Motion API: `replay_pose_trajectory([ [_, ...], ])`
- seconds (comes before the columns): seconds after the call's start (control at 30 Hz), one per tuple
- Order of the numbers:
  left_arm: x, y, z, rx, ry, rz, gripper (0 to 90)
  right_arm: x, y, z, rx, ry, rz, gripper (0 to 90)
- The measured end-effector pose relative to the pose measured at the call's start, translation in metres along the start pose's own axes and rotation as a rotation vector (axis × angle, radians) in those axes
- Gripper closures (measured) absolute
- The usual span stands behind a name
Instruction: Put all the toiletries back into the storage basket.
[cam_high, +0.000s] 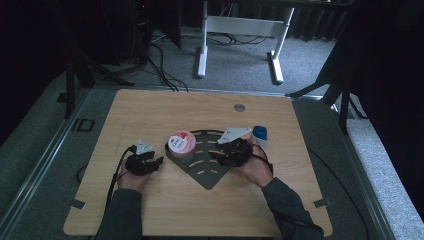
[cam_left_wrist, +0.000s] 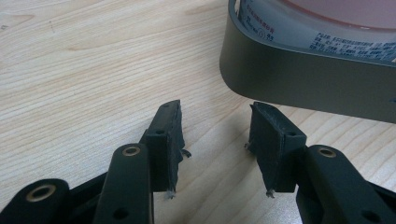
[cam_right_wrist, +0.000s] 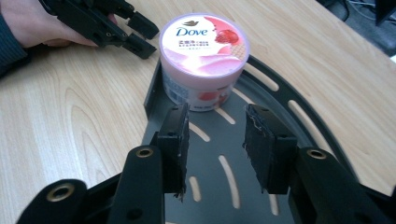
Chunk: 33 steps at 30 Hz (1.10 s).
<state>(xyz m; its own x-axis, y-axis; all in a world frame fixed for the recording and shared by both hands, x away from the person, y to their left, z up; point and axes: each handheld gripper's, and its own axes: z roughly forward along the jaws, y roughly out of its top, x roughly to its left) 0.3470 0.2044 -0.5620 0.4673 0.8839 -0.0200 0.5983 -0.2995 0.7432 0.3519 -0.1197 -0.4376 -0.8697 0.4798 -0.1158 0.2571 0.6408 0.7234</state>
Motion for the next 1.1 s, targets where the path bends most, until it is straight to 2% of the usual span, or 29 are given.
replay_pose_trajectory([
  [0.43, -0.001, 0.000, 0.000, 0.000, 0.000, 0.003, 53.8, -0.015, 0.001, -0.018, 0.025, -0.028, -0.020, 59.3],
  [0.57, -0.002, 0.000, 0.000, 0.000, -0.005, 0.008, 54.0, -0.019, 0.000, -0.021, 0.033, -0.028, -0.018, 58.9],
  [0.77, -0.002, 0.000, -0.001, 0.001, -0.008, 0.010, 54.1, -0.027, -0.005, -0.028, 0.071, -0.024, -0.049, 58.2],
  [1.1, -0.002, -0.001, 0.000, -0.001, -0.009, 0.008, 53.8, -0.037, -0.007, -0.036, 0.106, -0.004, -0.064, 54.8],
])
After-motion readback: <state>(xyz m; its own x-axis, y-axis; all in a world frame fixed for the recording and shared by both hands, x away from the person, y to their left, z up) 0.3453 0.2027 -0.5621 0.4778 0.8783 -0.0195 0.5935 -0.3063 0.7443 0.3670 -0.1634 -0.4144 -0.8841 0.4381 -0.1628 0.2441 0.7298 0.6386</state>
